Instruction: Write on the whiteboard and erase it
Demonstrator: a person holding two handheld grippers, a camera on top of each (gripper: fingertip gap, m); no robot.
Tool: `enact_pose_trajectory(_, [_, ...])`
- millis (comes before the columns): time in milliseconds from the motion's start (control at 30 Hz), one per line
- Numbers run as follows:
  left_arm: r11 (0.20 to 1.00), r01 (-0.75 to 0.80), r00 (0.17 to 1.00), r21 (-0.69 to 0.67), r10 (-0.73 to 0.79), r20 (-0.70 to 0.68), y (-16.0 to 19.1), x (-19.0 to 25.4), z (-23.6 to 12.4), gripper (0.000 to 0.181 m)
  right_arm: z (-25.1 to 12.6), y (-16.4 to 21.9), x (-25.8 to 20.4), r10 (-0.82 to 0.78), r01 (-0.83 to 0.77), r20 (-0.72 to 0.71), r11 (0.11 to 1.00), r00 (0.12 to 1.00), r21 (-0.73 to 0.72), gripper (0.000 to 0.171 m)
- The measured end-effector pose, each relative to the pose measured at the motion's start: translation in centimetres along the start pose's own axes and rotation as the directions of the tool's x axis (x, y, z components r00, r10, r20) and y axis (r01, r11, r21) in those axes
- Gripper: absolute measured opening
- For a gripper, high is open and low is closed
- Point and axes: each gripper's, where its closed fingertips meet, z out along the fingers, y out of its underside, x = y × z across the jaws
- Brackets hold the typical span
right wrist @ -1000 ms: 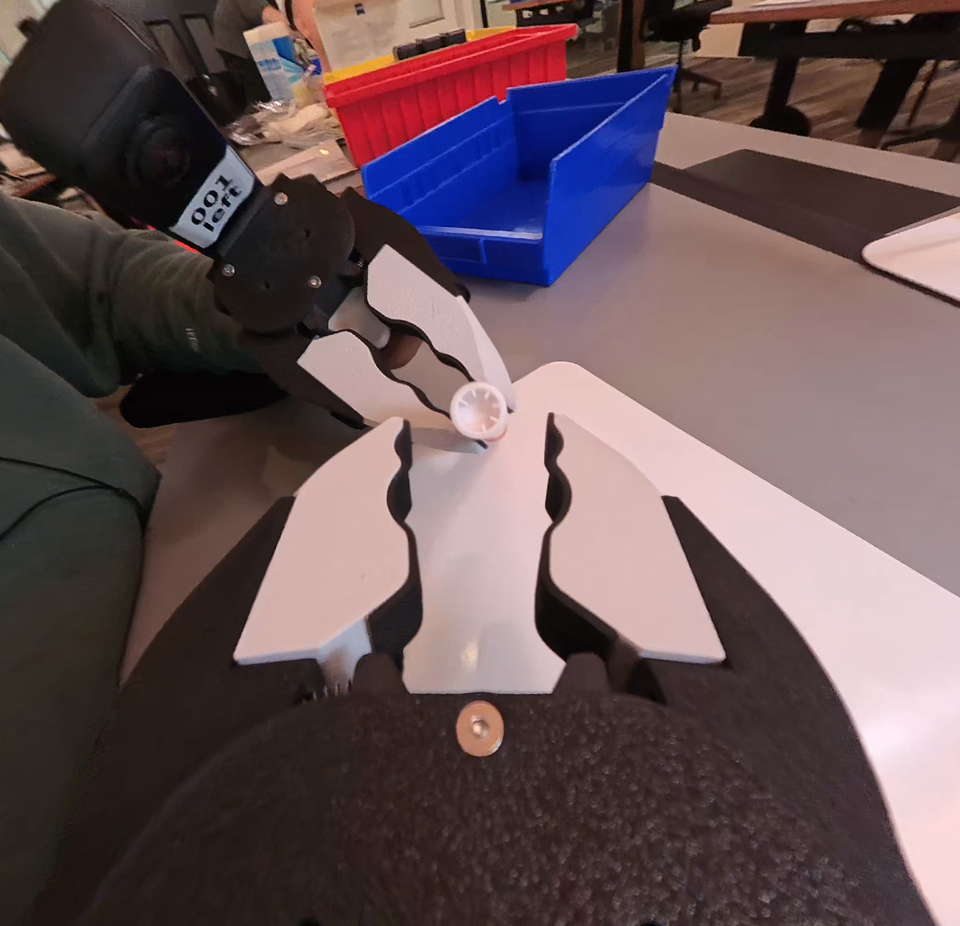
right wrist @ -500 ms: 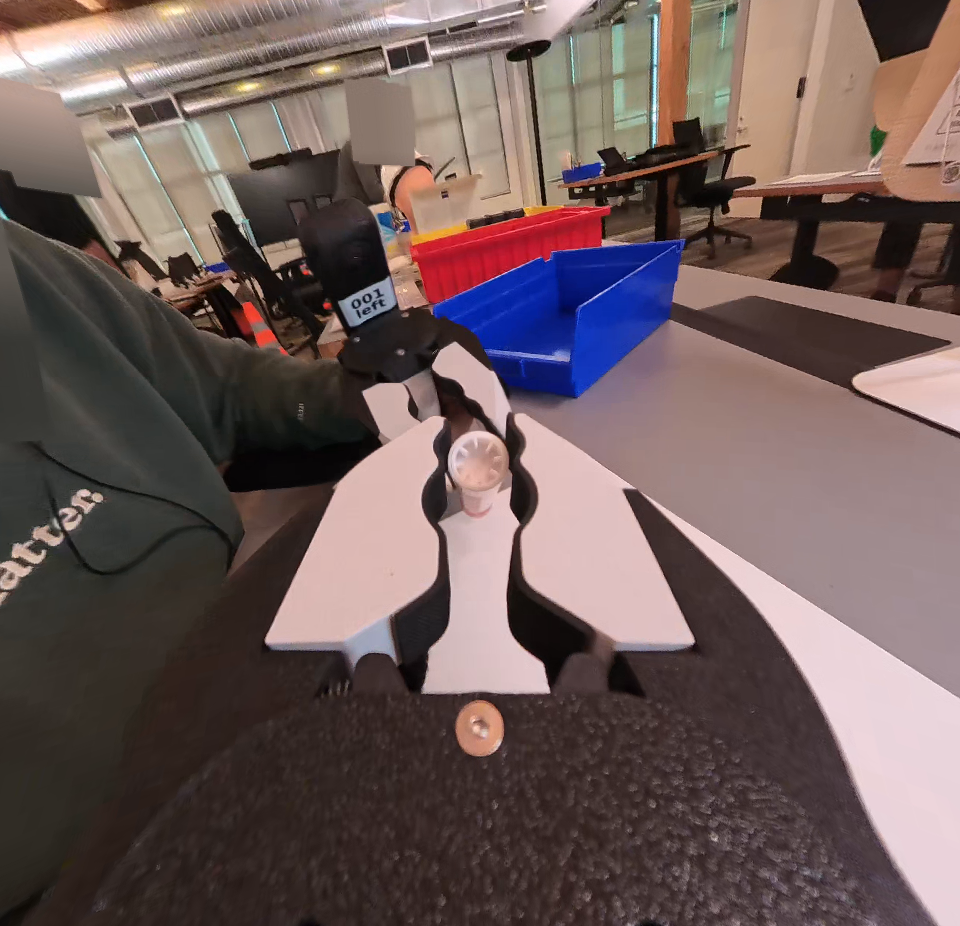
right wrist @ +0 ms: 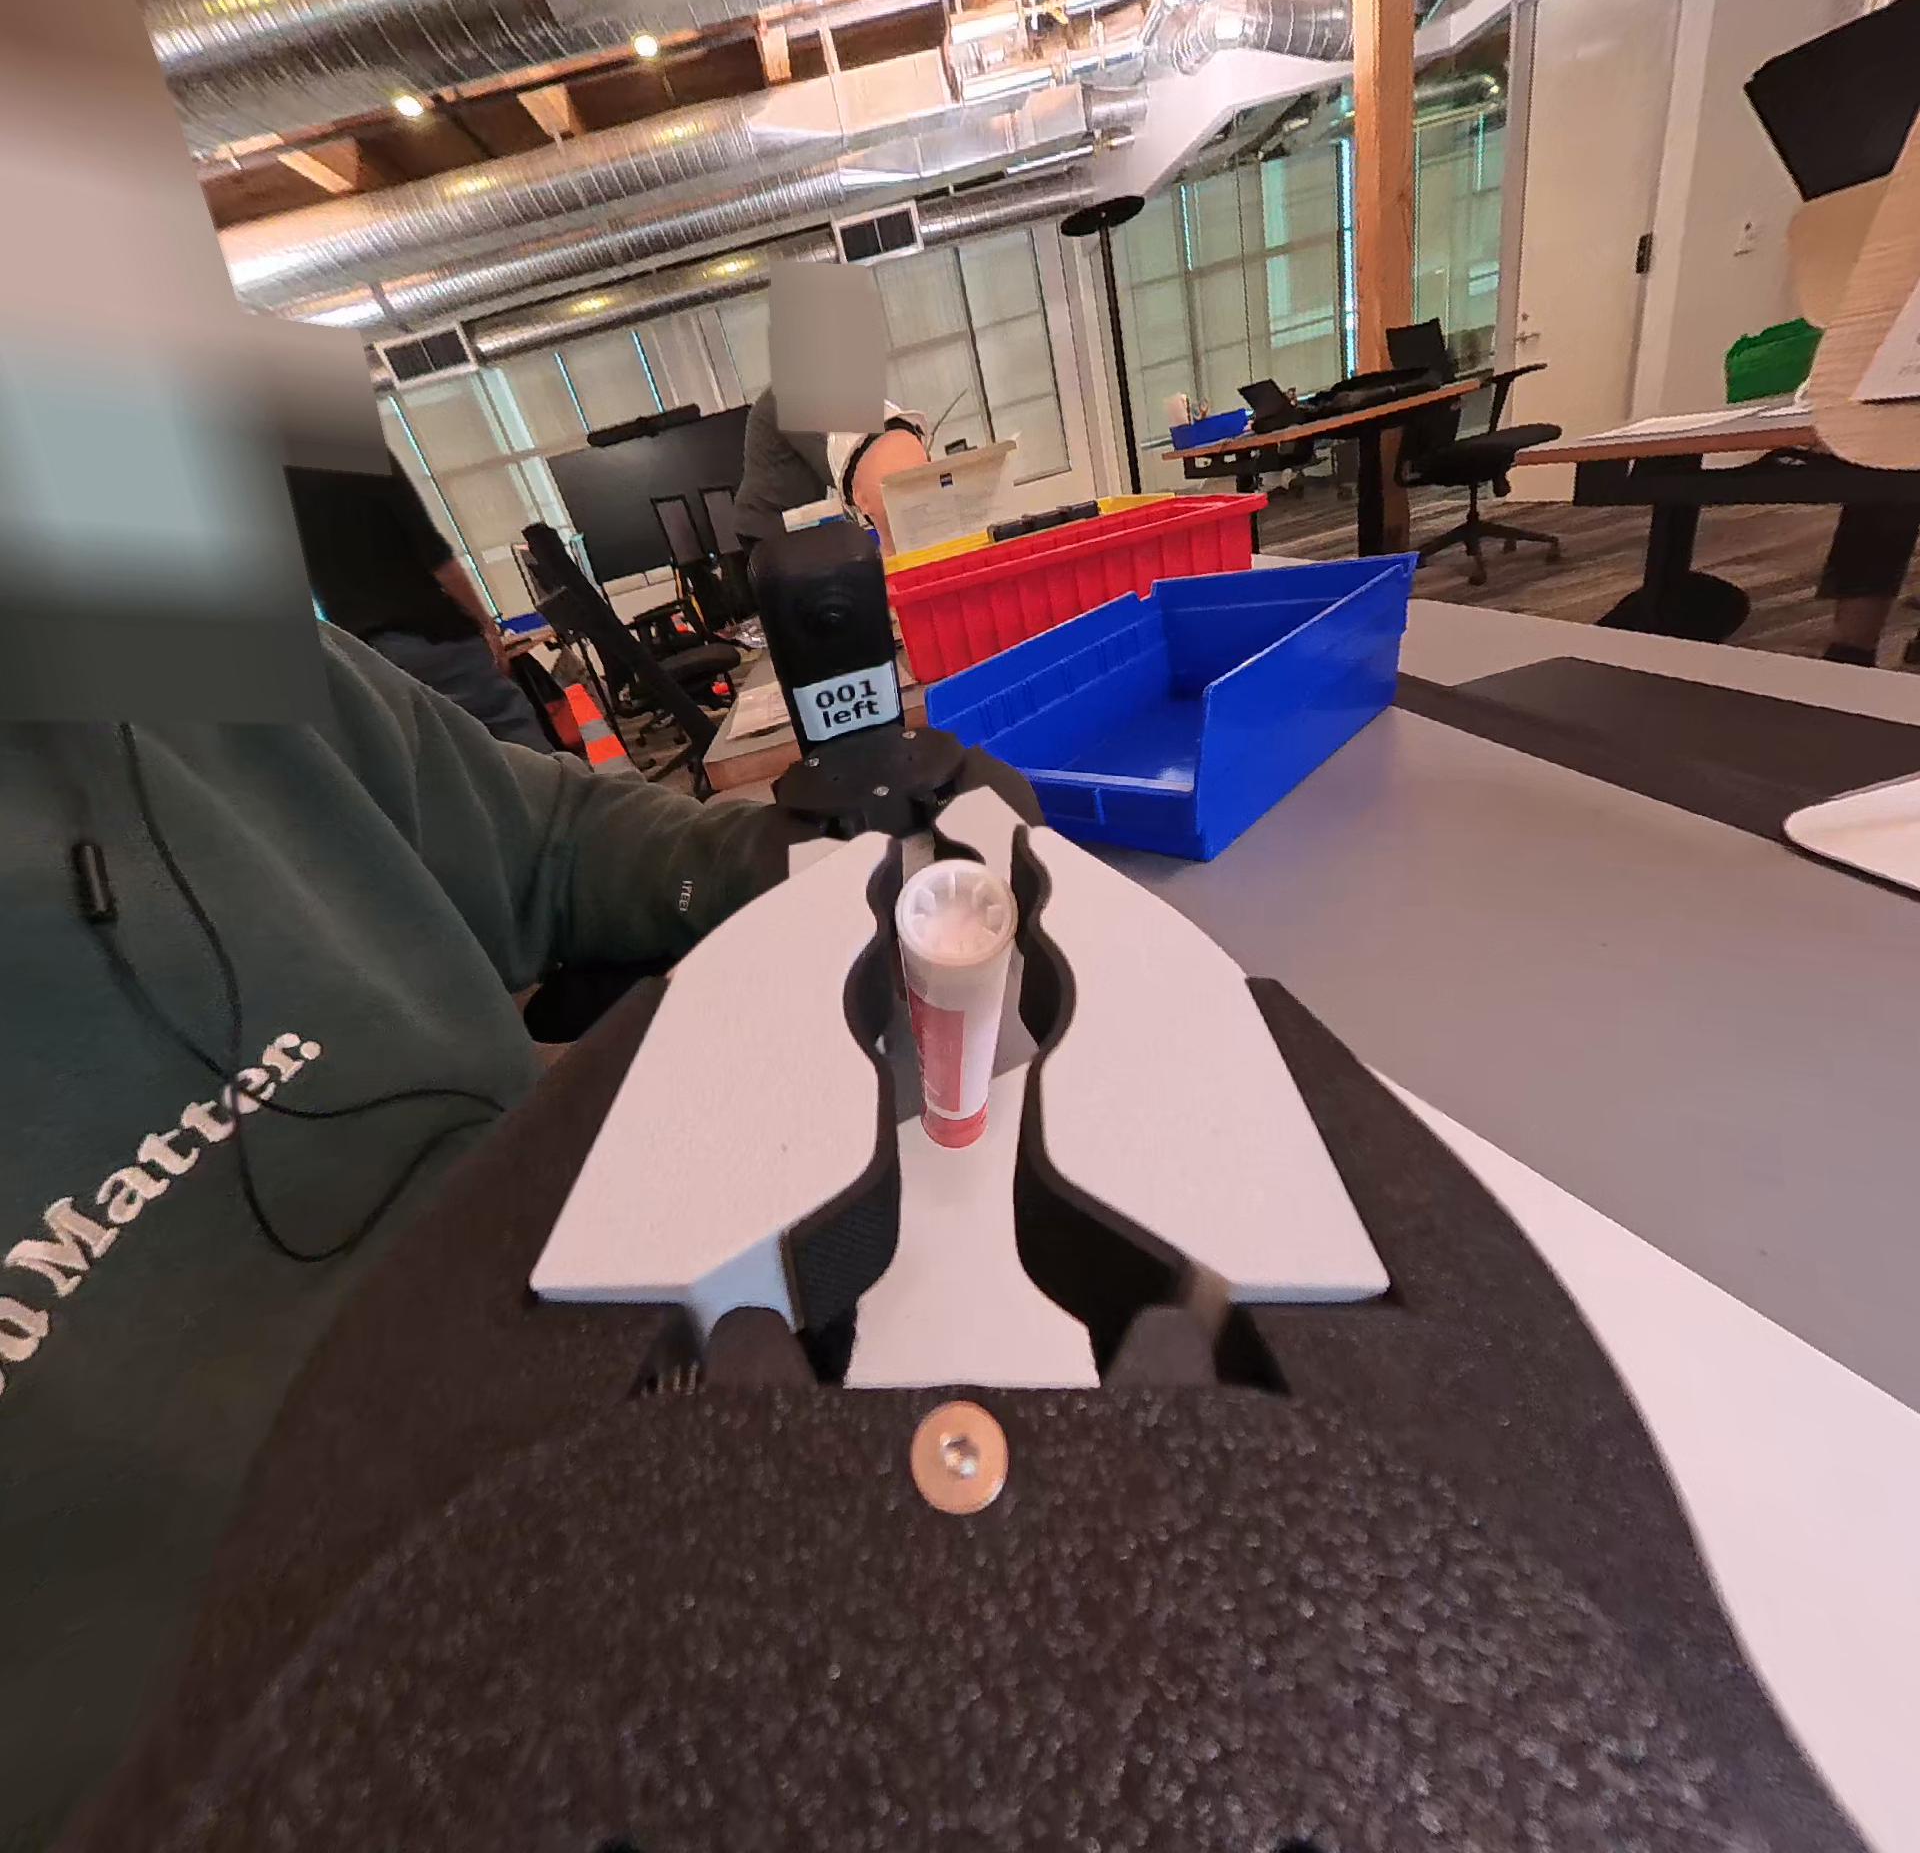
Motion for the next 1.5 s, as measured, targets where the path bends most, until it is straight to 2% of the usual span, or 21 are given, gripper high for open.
enact_pose_trajectory(200, [1.0,0.016,0.999,-0.025,-0.017,-0.035,0.7,0.9,0.7,0.052,0.2,0.1,0.0,0.018,-0.019,0.013,1.0,1.0,0.019,0.02])
enact_pose_trajectory(333, [0.997,0.065,0.994,-0.035,-0.068,-0.087,1.0,1.8,1.5,0.05,0.0,-0.7,-0.5,0.008,-0.011,0.032,0.996,0.999,0.087,0.02])
enact_pose_trajectory(500, [0.993,0.111,0.982,-0.038,-0.115,-0.152,0.9,3.3,2.6,0.046,-0.5,-1.9,-1.0,0.045,-0.059,0.083,0.981,0.996,0.186,0.02])
enact_pose_trajectory(567, [0.993,0.116,0.98,-0.034,-0.12,-0.159,0.8,3.6,2.8,0.039,-0.5,-2.1,-1.1,0.056,-0.074,0.094,0.977,0.994,0.2,0.02])
enact_pose_trajectory(700, [0.989,0.149,0.977,0.007,-0.146,-0.157,-0.1,3.4,2.6,0.019,-0.8,-2.4,-1.0,0.053,-0.072,0.091,0.974,0.994,0.213,0.02])
enact_pose_trajectory(933, [0.964,0.228,0.965,0.133,-0.207,-0.159,-2.1,2.0,0.8,0.026,-1.1,-2.1,-0.1,0.056,-0.066,0.056,0.979,0.997,0.193,0.02])
enact_pose_trajectory(1000, [0.958,0.244,0.961,0.148,-0.218,-0.171,-2.4,2.0,0.5,0.023,-1.0,-1.7,0.3,0.065,-0.073,0.051,0.98,0.997,0.183,0.02])
enact_pose_trajectory(1033, [0.959,0.248,0.959,0.139,-0.223,-0.173,-2.3,2.0,0.5,0.015,-1.0,-1.5,0.4,0.074,-0.082,0.052,0.98,0.996,0.183,0.02])
enact_pose_trajectory(1067, [0.961,0.248,0.963,0.121,-0.23,-0.142,-1.9,1.6,0.8,0.015,-0.9,-1.4,0.5,0.083,-0.093,0.057,0.979,0.995,0.183,0.02])
enact_pose_trajectory(1133, [0.971,0.215,0.974,0.101,-0.206,-0.093,-1.3,1.1,1.2,0.032,-0.7,-1.2,0.5,0.093,-0.103,0.064,0.978,0.994,0.18,0.02])
enact_pose_trajectory(1267, [0.974,0.216,0.971,0.071,-0.206,-0.125,-0.9,1.6,1.8,0.04,-0.5,-1.4,0.3,0.096,-0.11,0.078,0.974,0.992,0.2,0.02])
enact_pose_trajectory(1367, [0.98,0.197,0.973,0.032,-0.192,-0.128,-0.3,2.1,2.5,0.033,-0.5,-1.5,0.1,0.102,-0.118,0.089,0.971,0.991,0.208,0.02])
enact_pose_trajectory(1400, [0.984,0.179,0.976,0.022,-0.175,-0.132,-0.3,2.3,2.5,0.02,-0.5,-1.5,0.1,0.102,-0.119,0.09,0.971,0.991,0.207,0.02])
enact_pose_trajectory(1500, [0.987,0.157,0.981,0.03,-0.152,-0.12,-1.1,2.1,1.8,0.019,-0.9,-1.4,0.2,0.082,-0.094,0.08,0.982,0.993,0.162,0.02])
